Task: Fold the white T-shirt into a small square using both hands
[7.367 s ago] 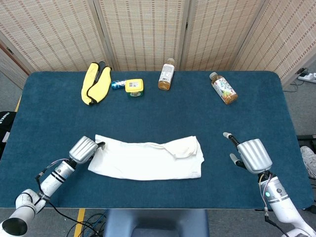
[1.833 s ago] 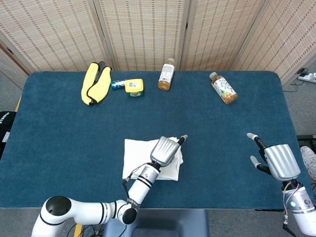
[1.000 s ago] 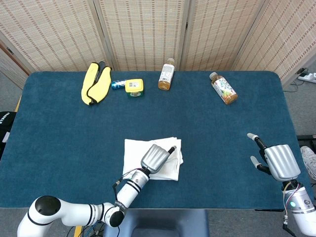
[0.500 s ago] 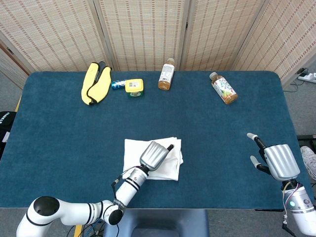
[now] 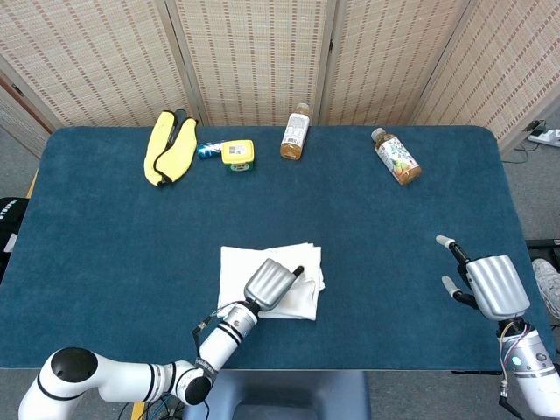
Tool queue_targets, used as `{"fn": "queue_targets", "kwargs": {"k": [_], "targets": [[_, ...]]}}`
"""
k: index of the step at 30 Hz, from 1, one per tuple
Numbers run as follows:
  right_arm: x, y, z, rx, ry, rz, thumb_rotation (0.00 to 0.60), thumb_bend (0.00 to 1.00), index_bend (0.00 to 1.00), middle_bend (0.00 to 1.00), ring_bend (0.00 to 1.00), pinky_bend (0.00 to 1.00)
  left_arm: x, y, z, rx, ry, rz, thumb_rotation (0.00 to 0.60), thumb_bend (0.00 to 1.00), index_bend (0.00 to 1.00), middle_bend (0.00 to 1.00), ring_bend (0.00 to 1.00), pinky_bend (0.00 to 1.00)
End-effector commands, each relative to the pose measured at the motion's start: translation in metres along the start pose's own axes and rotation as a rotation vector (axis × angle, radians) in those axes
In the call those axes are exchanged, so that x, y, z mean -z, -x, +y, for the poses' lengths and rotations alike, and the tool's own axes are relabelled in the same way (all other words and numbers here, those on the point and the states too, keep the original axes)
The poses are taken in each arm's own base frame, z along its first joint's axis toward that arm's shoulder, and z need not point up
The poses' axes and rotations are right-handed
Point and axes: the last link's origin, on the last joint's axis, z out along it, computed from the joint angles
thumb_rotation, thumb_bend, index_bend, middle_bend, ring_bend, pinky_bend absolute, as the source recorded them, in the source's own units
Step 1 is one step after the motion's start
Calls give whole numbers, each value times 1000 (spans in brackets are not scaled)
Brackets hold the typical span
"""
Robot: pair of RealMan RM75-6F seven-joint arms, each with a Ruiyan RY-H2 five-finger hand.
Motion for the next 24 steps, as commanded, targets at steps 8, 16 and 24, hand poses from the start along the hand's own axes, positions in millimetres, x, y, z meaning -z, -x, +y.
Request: {"fn": "queue_targets", "kwargs": {"k": [8,16,24], "targets": [[0,-1,1,3,3,3,600,321,174,951,990,1000,-10,1,-5,46,-34,34,600,292,378,911,830,965],[0,-2,1,3,4,5,600,322,173,951,990,1000,-16,-3,-7,108,-24,95,600,292,529,913,830,965],[0,-4,2,3,10,12,600,321,173,951,990,1000,-28,-8,-10,166,-48,120,600,292,551,913,830,965]]}}
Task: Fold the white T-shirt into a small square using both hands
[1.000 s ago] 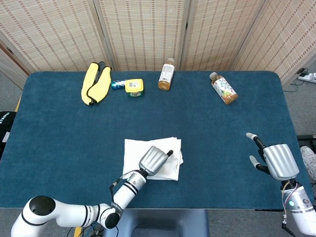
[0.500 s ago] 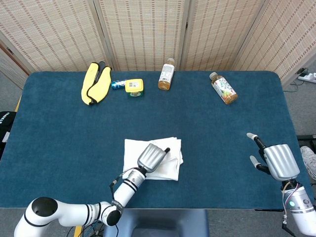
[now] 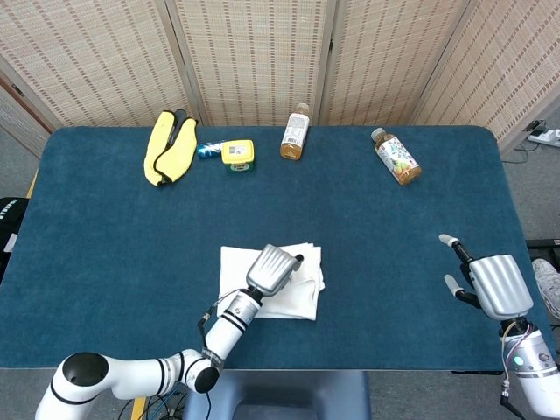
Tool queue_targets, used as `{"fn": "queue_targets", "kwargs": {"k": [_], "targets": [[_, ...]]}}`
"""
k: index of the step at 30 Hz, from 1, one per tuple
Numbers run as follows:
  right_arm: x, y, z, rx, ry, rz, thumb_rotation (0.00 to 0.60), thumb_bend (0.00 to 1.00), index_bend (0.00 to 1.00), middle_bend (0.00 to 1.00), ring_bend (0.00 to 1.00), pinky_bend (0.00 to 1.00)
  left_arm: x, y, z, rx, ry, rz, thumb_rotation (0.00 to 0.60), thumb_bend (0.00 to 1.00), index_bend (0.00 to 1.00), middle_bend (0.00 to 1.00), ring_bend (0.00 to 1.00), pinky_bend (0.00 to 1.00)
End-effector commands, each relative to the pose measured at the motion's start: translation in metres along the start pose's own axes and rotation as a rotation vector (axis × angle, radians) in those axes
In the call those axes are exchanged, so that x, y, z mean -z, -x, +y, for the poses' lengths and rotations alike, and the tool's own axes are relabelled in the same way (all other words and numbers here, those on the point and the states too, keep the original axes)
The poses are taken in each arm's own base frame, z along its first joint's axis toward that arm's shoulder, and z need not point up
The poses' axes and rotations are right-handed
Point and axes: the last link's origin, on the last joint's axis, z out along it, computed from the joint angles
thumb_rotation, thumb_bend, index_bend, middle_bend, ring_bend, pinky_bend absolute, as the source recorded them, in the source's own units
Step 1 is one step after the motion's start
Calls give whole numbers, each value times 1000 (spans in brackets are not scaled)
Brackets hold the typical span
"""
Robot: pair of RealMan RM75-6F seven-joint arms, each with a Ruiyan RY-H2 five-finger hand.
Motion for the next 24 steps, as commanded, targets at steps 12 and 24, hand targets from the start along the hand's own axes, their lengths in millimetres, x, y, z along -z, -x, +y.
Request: {"fn": "queue_targets", "kwargs": {"k": [12,24], "targets": [[0,1,2,-4,7,-2,600,322,174,951,990,1000,-2,8,-3,-80,-17,-93,600,291,519,913,828,961],[1,1,2,-6,8,0,600,321,174,951,990,1000,2,9,3,-62,5,-99,600,293,609,913,828,961]]}}
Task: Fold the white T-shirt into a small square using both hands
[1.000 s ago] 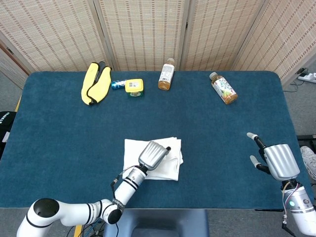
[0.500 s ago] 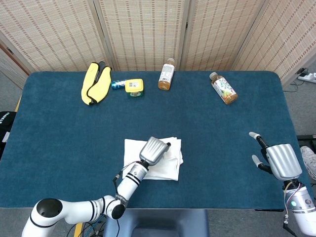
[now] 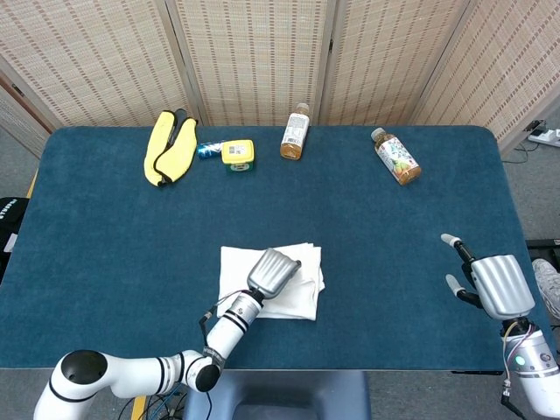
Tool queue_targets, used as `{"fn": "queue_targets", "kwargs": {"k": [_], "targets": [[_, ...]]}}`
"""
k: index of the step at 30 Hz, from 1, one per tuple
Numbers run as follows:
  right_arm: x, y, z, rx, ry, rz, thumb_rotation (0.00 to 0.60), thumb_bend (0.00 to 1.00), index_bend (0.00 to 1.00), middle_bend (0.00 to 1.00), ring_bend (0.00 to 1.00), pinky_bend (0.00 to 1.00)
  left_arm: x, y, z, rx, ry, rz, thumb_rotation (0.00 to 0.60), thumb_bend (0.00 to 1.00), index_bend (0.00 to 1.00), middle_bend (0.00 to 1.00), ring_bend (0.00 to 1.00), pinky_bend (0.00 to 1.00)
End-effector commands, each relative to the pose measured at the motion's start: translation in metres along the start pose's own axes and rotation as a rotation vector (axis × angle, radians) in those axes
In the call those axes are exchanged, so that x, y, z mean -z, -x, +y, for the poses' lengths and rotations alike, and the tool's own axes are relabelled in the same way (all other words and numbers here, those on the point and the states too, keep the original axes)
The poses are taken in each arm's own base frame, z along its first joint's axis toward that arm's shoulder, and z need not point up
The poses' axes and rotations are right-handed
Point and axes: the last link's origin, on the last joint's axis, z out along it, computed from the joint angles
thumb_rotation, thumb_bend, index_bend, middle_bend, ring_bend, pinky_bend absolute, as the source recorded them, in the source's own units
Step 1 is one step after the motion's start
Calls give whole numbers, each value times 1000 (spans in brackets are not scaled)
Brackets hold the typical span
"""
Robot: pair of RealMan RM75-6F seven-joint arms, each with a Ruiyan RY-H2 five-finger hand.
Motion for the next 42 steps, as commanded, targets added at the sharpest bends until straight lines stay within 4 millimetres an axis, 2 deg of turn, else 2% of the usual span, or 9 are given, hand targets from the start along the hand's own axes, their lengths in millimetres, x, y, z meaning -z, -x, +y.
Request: {"fn": "queue_targets", "kwargs": {"k": [1,10,15,27,36,42], "targets": [[0,0,0,0,1,0,600,321,174,951,990,1000,0,0,1,6,1,0,600,301,615,913,828,961],[1,-1,1,-3,4,3,600,321,173,951,989,1000,-2,-3,-1,57,-5,5,600,454,648,913,828,961],[0,-1,1,-5,3,6,600,321,174,951,990,1000,-4,-8,-3,101,-17,8,600,494,648,913,828,961],[0,-1,2,-6,7,8,600,321,173,951,990,1000,-22,-23,-2,170,-59,33,600,496,601,914,828,961],[1,-2,4,-5,14,8,600,321,174,951,990,1000,-42,-23,6,157,-89,73,600,486,540,914,828,961],[2,-3,6,-4,23,11,600,321,173,951,989,1000,-55,-18,8,124,-131,86,600,425,461,913,828,961]]}}
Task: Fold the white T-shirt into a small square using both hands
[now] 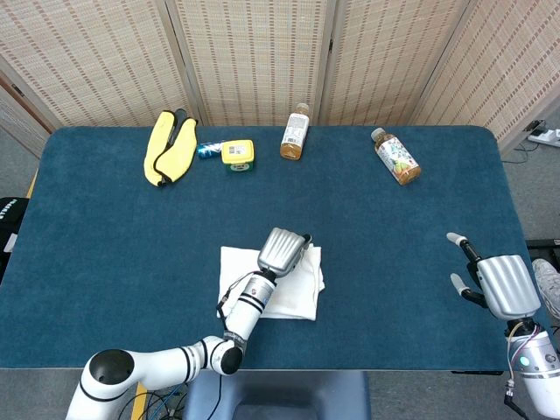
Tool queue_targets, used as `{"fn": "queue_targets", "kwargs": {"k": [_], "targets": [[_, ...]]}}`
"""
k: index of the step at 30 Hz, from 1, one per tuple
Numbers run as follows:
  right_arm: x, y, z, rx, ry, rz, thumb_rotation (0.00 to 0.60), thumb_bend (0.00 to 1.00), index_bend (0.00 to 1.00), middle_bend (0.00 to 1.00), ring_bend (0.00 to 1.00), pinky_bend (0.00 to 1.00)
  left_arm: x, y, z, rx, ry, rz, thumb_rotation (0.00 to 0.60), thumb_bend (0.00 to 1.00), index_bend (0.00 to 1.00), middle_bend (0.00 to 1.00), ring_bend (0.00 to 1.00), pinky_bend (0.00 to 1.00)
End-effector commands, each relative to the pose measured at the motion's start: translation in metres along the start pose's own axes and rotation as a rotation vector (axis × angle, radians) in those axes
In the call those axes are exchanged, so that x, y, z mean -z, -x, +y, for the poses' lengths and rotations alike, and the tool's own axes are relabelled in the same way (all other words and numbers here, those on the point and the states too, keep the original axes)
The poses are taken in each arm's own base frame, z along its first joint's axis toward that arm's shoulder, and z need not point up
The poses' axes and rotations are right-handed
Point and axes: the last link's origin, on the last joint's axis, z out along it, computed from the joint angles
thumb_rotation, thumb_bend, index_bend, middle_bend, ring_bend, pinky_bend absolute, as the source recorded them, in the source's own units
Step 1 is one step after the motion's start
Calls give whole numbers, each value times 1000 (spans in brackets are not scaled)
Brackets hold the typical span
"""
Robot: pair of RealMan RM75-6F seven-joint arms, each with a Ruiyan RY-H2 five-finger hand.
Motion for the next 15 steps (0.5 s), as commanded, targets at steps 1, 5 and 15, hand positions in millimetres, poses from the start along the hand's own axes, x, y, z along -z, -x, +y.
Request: {"fn": "queue_targets", "kwargs": {"k": [1,5,15], "targets": [[0,-1,1,0,3,2,600,321,173,951,990,1000,-7,2,5,-9,-21,14,600,403,438,913,828,961],[1,-1,1,-1,7,4,600,322,173,951,990,1000,-13,4,3,-16,-82,31,600,374,351,911,828,961],[2,-2,3,-6,11,9,600,321,173,951,990,1000,-16,-7,-9,41,-149,70,600,191,94,821,788,928]]}}
